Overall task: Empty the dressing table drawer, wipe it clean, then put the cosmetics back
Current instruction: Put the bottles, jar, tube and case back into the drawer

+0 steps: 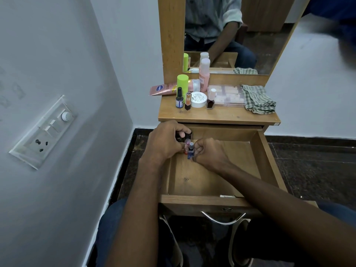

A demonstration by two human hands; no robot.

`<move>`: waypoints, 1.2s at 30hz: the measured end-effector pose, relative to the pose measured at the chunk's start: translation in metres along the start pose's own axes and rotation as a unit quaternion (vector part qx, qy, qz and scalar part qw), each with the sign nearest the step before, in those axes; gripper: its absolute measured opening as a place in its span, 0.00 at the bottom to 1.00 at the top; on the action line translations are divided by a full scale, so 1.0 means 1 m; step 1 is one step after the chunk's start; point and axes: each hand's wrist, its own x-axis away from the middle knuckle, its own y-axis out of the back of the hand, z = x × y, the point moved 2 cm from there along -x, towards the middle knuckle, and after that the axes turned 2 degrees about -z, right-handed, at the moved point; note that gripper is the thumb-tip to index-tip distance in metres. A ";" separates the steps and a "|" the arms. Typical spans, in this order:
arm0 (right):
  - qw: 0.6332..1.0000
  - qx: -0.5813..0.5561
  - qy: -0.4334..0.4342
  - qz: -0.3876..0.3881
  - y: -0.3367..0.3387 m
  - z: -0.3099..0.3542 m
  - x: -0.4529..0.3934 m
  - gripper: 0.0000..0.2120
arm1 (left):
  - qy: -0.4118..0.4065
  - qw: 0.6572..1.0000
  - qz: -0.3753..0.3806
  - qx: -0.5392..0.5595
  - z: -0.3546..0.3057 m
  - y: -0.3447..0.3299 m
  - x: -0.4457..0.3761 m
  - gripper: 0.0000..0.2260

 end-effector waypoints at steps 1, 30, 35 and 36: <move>1.000 0.000 -0.001 0.001 -0.001 0.000 0.000 0.09 | 0.000 1.000 -0.004 0.005 0.001 0.001 0.000 0.22; 0.998 -0.048 -0.008 0.049 0.014 -0.001 0.005 0.12 | 0.087 0.989 -0.094 0.077 0.003 0.006 0.001 0.13; 0.996 0.000 0.028 -0.088 0.038 0.007 0.000 0.09 | 0.069 0.990 -0.089 0.080 0.000 0.006 0.002 0.13; 0.989 0.003 0.041 -0.145 0.046 0.010 -0.001 0.08 | 0.062 0.991 -0.091 0.080 -0.002 0.006 0.001 0.13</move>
